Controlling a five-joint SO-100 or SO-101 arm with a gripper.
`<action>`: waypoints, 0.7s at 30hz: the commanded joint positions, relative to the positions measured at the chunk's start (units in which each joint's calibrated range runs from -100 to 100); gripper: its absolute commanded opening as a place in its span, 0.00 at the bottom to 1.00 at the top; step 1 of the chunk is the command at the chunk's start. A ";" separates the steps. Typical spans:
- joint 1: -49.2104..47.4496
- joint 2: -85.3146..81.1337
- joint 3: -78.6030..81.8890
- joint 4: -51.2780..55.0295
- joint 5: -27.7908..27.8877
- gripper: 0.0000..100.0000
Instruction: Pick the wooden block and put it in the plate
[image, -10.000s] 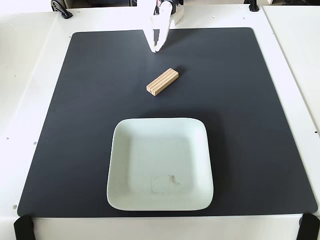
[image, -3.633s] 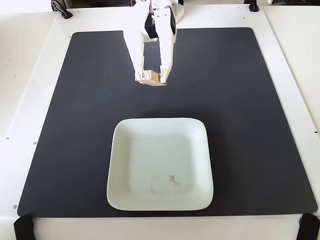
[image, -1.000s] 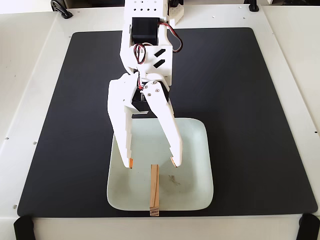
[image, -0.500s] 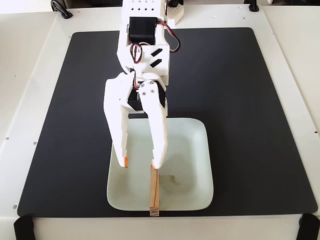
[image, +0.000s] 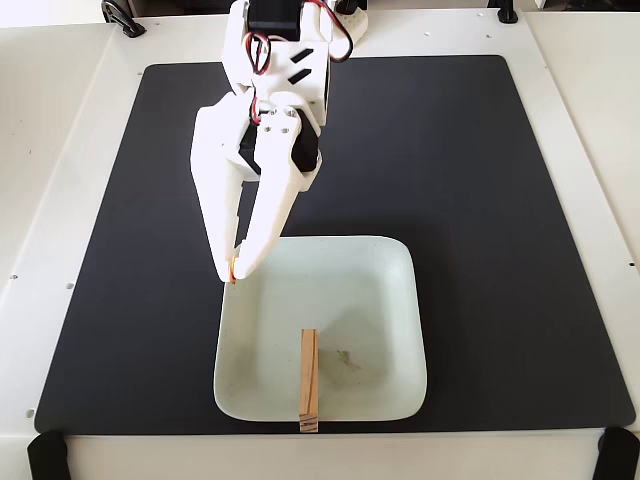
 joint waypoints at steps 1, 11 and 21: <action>-0.03 -9.27 6.34 -0.82 -0.06 0.01; -1.27 -32.40 32.34 -0.91 -0.06 0.01; -2.83 -54.78 54.83 -0.82 -0.01 0.01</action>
